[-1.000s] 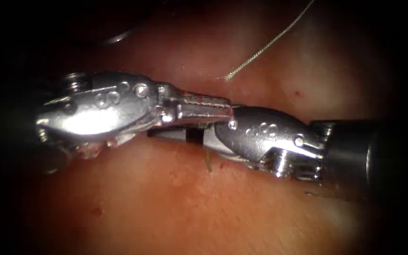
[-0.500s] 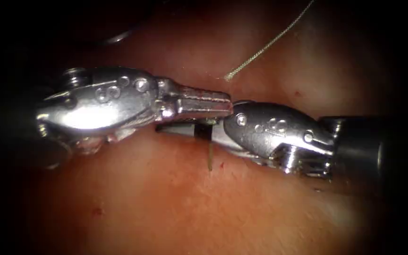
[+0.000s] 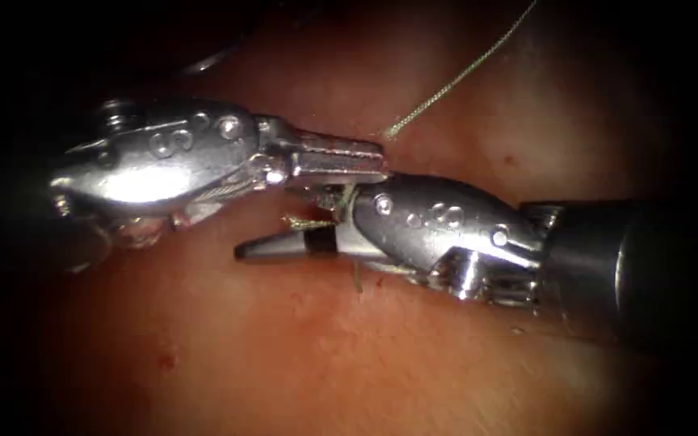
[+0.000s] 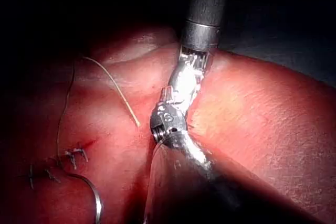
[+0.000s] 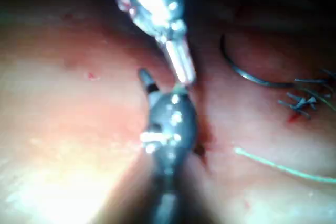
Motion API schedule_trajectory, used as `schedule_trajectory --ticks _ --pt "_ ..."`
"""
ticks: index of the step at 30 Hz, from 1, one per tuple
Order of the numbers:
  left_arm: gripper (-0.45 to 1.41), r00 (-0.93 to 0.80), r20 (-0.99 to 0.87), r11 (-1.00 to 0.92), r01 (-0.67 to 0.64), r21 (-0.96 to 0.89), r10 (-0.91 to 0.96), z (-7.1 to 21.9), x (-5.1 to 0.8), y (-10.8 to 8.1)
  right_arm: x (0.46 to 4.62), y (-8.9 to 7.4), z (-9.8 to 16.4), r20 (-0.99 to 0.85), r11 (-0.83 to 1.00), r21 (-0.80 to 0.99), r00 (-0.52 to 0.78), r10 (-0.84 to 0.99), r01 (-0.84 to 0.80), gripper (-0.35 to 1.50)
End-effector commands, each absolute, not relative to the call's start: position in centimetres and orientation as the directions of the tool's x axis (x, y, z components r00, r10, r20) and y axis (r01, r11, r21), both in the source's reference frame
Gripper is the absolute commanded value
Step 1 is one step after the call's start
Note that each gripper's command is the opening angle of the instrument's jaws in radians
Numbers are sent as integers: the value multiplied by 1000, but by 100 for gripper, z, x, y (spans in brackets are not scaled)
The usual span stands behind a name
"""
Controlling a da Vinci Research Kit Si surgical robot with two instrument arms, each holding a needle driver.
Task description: Wound Closure
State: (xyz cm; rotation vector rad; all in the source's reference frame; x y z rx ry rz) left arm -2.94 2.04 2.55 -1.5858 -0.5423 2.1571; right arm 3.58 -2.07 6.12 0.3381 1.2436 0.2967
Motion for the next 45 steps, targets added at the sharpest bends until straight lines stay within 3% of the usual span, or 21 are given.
schedule_trajectory --ticks 1,20,21,22,23,25,35,36,37,38,40,41,42,45 --pt "-45 -270 -801 -843 -94 -530 534 260 -299 205 362 -205 615 -867 913 407 300 399 -36 -35" --pt "-45 -265 -804 -845 -104 -524 532 261 -290 212 350 -203 612 -859 915 401 329 392 -42 -35" --pt "-45 -260 -805 -844 -106 -525 533 260 -288 214 356 -202 612 -871 914 405 290 396 -32 -21" --pt "-45 -260 -805 -844 -106 -526 534 260 -287 215 359 -202 612 -870 915 400 292 397 -51 47" --pt "-45 -260 -804 -844 -108 -526 535 259 -286 216 364 -201 613 -864 917 385 306 399 -107 133" --pt "-45 -260 -804 -843 -108 -527 535 259 -286 217 369 -199 614 -863 916 379 306 402 -133 148" --pt "-45 -255 -804 -842 -112 -527 537 259 -284 219 373 -196 615 -871 916 374 285 400 -142 148" --pt "-45 -255 -803 -842 -114 -528 538 258 -283 221 372 -197 615 -872 916 374 282 400 -142 141" --pt "-45 -253 -804 -841 -116 -528 539 257 -282 221 371 -198 615 -872 917 374 282 399 -141 131" --pt "-45 -250 -804 -841 -116 -529 540 256 -281 222 369 -199 614 -873 917 375 281 398 -133 103" --pt "-45 -251 -803 -840 -121 -529 541 255 -279 224 366 -202 613 -881 918 391 261 395 -67 7" --pt "-45 -251 -803 -840 -121 -529 541 255 -279 224 366 -202 613 -881 918 391 261 395 -67 7" --pt "-45 -246 -802 -838 -126 -530 544 252 -276 226 364 -205 611 -879 917 396 272 391 -40 -35" --pt "-45 -232 -801 -834 -144 -532 551 248 -270 232 364 -208 610 -875 917 397 290 388 -30 -35"
